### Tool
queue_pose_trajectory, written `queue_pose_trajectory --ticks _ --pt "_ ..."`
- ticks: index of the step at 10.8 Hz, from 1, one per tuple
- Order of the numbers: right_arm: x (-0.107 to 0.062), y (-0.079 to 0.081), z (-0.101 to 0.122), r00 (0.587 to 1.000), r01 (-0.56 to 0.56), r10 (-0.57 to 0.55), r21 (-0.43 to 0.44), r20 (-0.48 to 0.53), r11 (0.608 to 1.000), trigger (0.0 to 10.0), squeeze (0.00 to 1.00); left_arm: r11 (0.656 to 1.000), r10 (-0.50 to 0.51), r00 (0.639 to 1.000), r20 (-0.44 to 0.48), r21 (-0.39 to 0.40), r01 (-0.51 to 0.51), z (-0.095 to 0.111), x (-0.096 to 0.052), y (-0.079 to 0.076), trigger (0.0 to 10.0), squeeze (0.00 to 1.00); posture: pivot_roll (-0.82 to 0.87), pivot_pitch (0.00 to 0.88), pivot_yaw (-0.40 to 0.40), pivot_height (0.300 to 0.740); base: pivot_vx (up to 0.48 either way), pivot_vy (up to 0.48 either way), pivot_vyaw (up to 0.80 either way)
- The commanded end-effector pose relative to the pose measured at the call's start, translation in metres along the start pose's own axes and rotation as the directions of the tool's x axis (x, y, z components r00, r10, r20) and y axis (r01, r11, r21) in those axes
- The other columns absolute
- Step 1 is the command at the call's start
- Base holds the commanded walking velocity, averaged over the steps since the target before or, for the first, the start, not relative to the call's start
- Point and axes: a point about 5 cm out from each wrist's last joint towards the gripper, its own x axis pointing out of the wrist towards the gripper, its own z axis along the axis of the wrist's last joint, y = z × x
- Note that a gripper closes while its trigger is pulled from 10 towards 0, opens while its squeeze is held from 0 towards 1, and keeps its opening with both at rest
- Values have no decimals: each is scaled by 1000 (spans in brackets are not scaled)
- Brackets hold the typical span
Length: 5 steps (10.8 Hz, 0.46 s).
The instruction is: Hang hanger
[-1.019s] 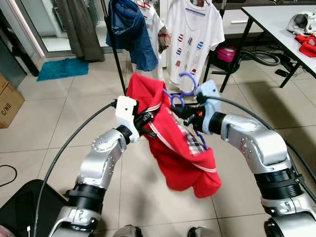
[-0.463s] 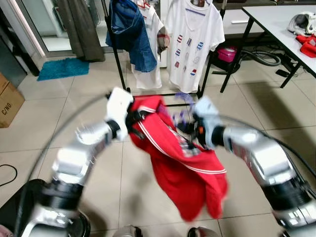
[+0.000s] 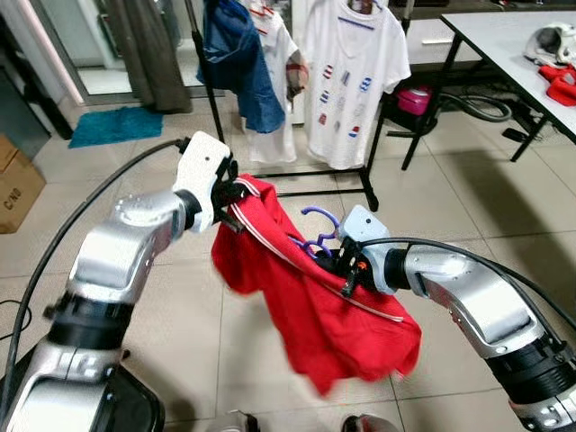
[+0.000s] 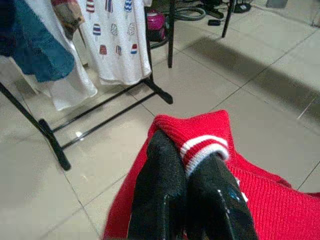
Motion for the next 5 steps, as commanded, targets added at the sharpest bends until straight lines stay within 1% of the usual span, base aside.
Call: queue_pose_trajectory --ticks 1,2,4,5 --pt "0 6 -1 999 -39 39 -20 -7 999 10000 0 1000 24 1000 19 -18 -24 3 0 4 0 0 -155 26 52 740 0 0 0" --pt "0 9 0 998 -60 60 -27 -4 998 10000 0 999 -6 1000 16 -44 6 0 6 -3 0 0 -155 26 52 740 0 0 0" --pt "-1 12 0 996 -86 86 -33 -1 996 10000 0 995 -73 996 55 -69 77 6 17 -14 0 0 -160 29 50 740 0 0 0" --pt "-1 12 1 996 -86 86 -32 1 996 10000 0 990 -113 993 21 -85 115 3 22 -16 8549 0 -160 29 53 740 0 0 0"
